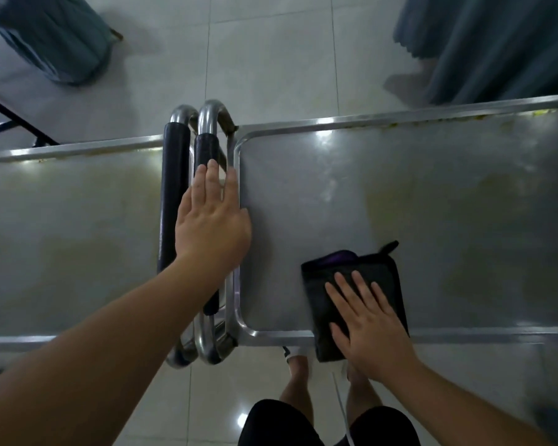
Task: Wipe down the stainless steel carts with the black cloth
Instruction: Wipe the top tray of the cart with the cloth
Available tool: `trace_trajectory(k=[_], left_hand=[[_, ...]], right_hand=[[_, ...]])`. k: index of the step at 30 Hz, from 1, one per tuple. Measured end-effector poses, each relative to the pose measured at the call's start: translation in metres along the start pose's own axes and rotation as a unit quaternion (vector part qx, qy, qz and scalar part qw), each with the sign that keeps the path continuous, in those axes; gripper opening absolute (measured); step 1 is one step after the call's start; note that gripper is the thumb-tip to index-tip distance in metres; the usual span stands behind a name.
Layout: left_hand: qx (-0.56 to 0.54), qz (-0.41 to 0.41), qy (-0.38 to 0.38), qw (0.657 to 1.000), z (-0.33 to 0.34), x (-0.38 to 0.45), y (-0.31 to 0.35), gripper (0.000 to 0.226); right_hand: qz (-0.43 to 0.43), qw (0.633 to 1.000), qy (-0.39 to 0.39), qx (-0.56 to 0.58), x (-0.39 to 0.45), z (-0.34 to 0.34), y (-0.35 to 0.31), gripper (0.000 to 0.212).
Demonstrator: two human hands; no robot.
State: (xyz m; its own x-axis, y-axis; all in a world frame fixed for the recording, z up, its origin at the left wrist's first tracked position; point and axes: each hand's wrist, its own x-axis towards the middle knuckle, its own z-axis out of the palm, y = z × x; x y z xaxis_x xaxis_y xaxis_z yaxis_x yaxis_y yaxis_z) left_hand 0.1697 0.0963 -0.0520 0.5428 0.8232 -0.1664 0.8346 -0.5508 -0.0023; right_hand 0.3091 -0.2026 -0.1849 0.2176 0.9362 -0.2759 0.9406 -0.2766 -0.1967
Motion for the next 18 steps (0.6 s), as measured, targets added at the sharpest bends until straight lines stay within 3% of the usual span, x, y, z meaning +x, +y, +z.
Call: trace_trajectory(k=[7, 15, 18], left_hand=[[0.017, 0.012, 0.023, 1.0, 0.011, 0.007, 0.002, 0.077], [0.015, 0.01, 0.045, 0.999, 0.014, 0.008, 0.003, 0.075], [0.02, 0.009, 0.035, 0.999, 0.012, 0.011, 0.005, 0.075]], right_hand=[[0.017, 0.999, 0.031, 0.001, 0.048, -0.003, 0.006, 0.075], [0.109, 0.993, 0.039, 0.003, 0.213, -0.07, 0.089, 0.078], [0.095, 0.995, 0.042, 0.003, 0.265, -0.099, 0.115, 0.08]])
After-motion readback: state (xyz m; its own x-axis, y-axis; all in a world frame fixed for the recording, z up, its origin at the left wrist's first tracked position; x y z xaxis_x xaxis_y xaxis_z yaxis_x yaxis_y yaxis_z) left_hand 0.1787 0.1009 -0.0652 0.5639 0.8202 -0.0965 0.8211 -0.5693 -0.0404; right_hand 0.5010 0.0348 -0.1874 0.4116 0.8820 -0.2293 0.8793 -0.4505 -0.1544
